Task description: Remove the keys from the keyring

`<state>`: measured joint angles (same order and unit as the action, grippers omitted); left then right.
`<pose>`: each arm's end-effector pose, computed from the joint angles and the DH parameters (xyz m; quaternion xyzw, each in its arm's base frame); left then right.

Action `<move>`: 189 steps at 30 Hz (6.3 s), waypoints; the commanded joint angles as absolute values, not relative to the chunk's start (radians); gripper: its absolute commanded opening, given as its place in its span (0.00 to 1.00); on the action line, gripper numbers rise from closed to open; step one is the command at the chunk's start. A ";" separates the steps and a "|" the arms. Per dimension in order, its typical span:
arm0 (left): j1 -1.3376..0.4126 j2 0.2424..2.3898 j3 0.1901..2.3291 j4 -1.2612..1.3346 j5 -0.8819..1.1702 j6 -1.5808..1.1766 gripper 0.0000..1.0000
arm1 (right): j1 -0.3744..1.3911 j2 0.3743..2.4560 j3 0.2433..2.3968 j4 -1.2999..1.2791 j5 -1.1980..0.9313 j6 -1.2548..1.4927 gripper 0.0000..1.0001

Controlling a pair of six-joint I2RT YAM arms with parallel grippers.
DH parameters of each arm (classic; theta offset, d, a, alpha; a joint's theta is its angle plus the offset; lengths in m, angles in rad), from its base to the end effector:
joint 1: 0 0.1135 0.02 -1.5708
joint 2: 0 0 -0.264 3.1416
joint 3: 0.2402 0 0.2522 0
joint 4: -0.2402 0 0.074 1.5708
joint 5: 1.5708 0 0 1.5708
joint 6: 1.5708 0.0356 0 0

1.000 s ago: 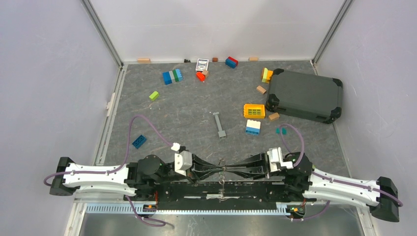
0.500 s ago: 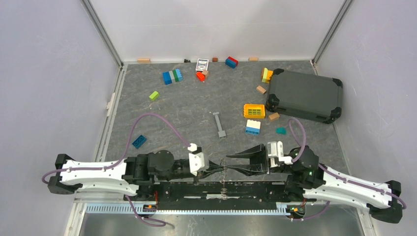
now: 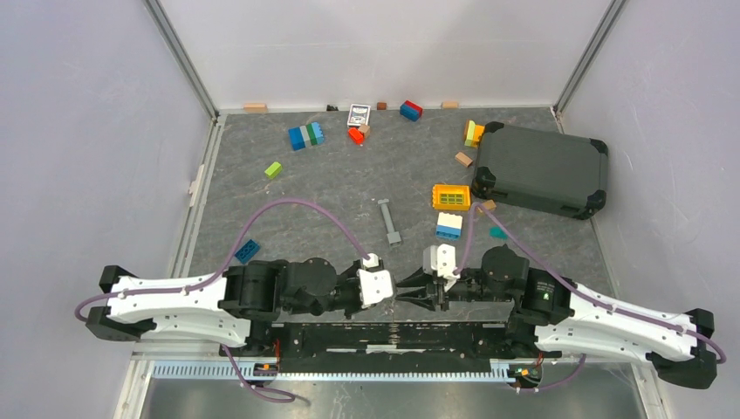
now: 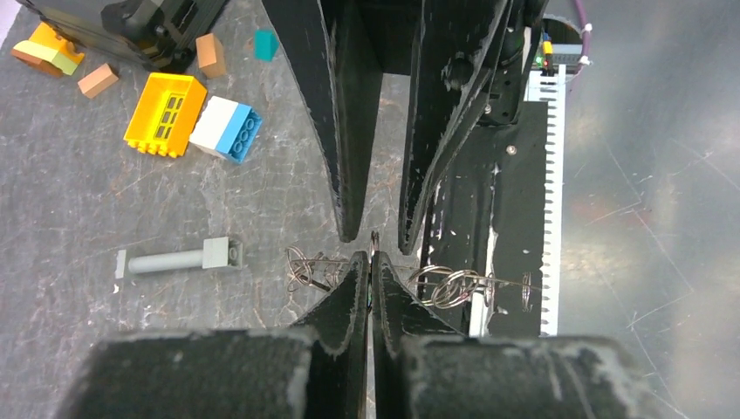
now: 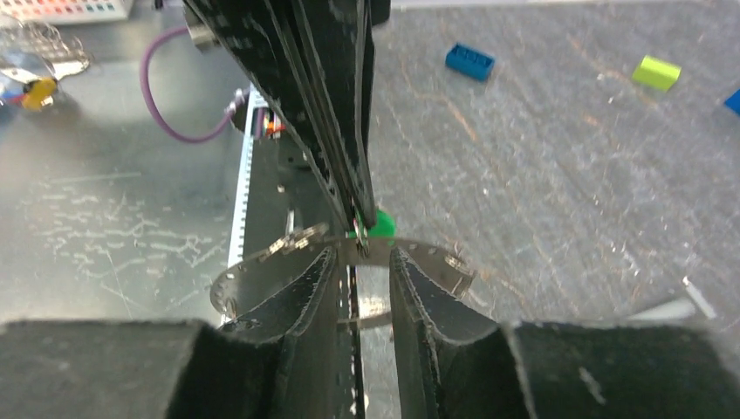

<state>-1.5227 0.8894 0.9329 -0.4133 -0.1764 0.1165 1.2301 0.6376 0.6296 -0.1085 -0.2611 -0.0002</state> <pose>0.0157 -0.1970 0.3497 0.5667 0.5973 -0.3085 0.4764 0.0451 0.1548 0.3161 -0.4981 0.5550 0.4597 0.4822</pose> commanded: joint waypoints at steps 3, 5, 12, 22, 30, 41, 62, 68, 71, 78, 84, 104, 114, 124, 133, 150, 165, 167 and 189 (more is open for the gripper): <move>-1.525 0.920 1.043 -0.517 -0.206 0.184 0.02 | 1.232 0.651 0.637 -0.127 -0.268 -0.036 0.33; -1.526 0.935 1.060 -0.538 -0.202 0.191 0.02 | 1.232 0.650 0.623 -0.098 -0.265 -0.034 0.33; -1.525 0.966 1.094 -0.582 -0.197 0.202 0.02 | 1.232 0.644 0.587 -0.008 -0.260 -0.020 0.32; -1.525 0.967 1.092 -0.565 -0.174 0.191 0.02 | 1.232 0.675 0.566 0.059 -0.265 -0.002 0.26; -1.526 0.969 1.087 -0.555 -0.167 0.191 0.02 | 1.232 0.688 0.560 0.080 -0.267 -0.002 0.10; -1.525 0.914 1.040 -0.518 -0.186 0.153 0.13 | 1.232 0.606 0.498 0.168 -0.209 -0.007 0.00; -1.526 0.803 0.893 -0.351 -0.211 0.079 0.41 | 1.232 0.533 0.474 0.205 -0.200 -0.009 0.00; -1.525 0.808 0.884 -0.325 -0.222 0.078 0.40 | 1.232 0.530 0.470 0.218 -0.217 -0.005 0.00; -1.525 0.817 0.882 -0.323 -0.223 0.084 0.35 | 1.232 0.527 0.469 0.221 -0.225 -0.005 0.00; -1.526 0.833 0.876 -0.324 -0.225 0.085 0.31 | 1.232 0.512 0.463 0.225 -0.233 -0.004 0.00; -1.525 0.838 0.870 -0.320 -0.237 0.089 0.22 | 1.232 0.501 0.460 0.230 -0.245 -0.005 0.00; -1.525 0.880 0.853 -0.280 -0.203 0.079 0.02 | 1.232 0.461 0.387 0.365 -0.198 0.060 0.00; -1.526 0.894 0.851 -0.255 -0.180 0.062 0.11 | 1.232 0.467 0.316 0.503 -0.146 0.122 0.00; -1.525 0.807 0.822 -0.230 -0.198 0.048 0.39 | 1.232 0.444 0.320 0.466 -0.155 0.099 0.00; -1.525 0.670 0.734 -0.106 -0.229 0.037 0.42 | 1.232 0.429 0.322 0.452 -0.222 0.056 0.00; -1.526 0.616 0.590 0.238 -0.080 0.020 0.35 | 1.232 0.420 0.288 0.546 -0.320 0.048 0.00; -1.525 0.677 0.590 0.260 -0.047 0.014 0.26 | 1.232 0.416 0.291 0.548 -0.333 0.054 0.00; -1.525 0.680 0.589 0.261 -0.048 0.015 0.25 | 1.232 0.418 0.294 0.549 -0.336 0.054 0.00; -1.524 0.701 0.564 0.260 -0.059 0.008 0.23 | 1.232 0.404 0.288 0.563 -0.345 0.062 0.00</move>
<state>-1.5227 0.6937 0.5785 0.2348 -0.0673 0.0372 1.2304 0.4202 0.2775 0.4728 -0.3374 0.0586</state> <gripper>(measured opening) 0.218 0.004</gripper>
